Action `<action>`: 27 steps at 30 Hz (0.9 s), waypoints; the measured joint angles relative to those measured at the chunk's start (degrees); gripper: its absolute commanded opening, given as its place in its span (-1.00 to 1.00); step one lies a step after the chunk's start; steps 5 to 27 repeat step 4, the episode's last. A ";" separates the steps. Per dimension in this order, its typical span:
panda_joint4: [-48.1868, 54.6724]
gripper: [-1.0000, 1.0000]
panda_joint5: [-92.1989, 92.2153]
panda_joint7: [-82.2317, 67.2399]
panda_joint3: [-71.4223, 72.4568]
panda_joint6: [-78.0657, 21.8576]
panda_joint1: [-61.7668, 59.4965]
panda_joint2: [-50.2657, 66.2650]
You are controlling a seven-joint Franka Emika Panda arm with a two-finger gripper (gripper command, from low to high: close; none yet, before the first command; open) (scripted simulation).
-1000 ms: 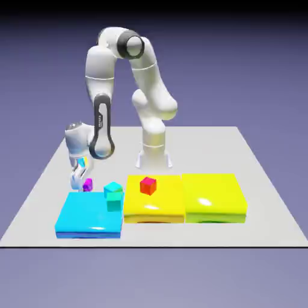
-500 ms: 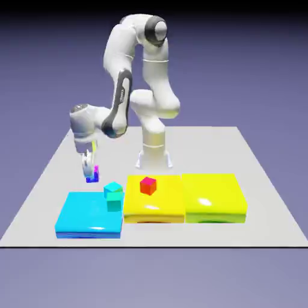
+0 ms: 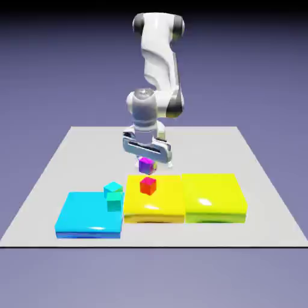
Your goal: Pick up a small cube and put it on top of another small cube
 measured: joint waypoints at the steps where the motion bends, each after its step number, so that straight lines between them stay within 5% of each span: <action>1: -0.62 -1.00 0.06 0.00 0.07 2.49 0.07 1.87; 2: -0.66 1.00 0.06 0.00 0.07 2.64 0.08 1.98; 27: -0.66 1.00 -0.01 0.05 0.07 2.62 0.07 1.98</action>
